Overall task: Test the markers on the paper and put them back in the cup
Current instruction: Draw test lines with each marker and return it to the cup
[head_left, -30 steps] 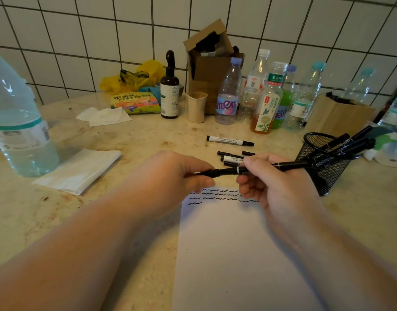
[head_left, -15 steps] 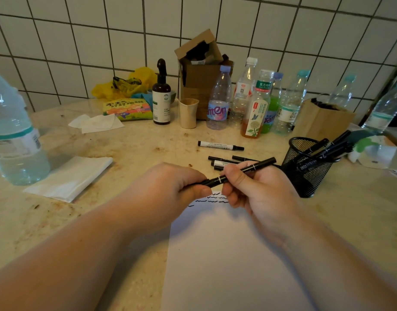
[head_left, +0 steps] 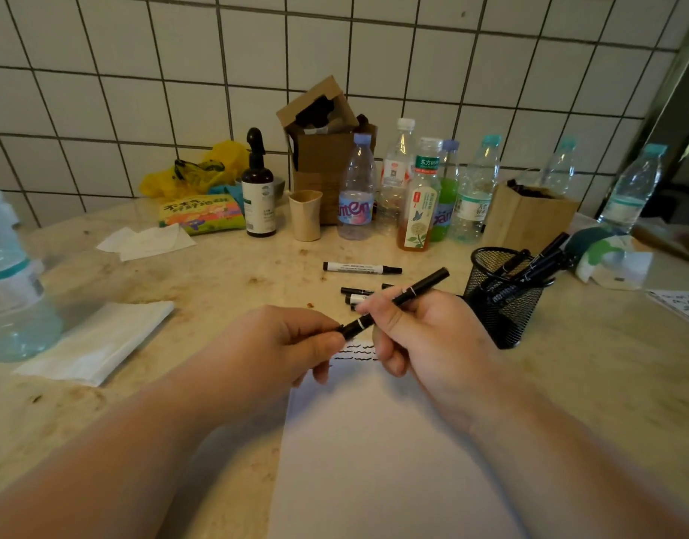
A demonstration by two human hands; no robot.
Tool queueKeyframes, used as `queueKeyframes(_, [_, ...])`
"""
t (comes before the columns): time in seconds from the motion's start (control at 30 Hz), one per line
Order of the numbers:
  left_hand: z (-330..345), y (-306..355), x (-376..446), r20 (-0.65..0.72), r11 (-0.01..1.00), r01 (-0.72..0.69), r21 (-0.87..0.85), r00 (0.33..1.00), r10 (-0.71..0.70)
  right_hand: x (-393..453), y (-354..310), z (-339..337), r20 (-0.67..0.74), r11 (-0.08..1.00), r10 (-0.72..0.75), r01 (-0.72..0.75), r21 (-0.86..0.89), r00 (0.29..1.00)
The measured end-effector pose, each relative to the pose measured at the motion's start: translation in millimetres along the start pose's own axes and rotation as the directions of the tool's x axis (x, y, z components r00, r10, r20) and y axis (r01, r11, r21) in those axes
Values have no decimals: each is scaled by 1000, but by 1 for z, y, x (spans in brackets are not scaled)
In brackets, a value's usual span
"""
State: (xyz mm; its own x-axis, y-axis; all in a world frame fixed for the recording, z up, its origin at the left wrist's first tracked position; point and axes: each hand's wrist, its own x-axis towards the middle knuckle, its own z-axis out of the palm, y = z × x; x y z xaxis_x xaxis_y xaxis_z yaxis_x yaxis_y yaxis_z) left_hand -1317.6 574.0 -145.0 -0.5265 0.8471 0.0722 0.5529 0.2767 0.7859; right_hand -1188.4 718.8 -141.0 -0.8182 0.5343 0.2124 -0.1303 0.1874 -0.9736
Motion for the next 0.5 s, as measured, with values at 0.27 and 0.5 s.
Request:
queueKeyframes(0.27, [2, -15, 9, -100, 876, -10, 483, 993, 67, 11, -16, -28, -534, 971, -234, 166, -172, 812])
queueKeyframes(0.5, [4, -27, 14, 0, 822, -83, 563, 995, 100, 27, -9, -50, -662, 997, -57, 9, -75, 747])
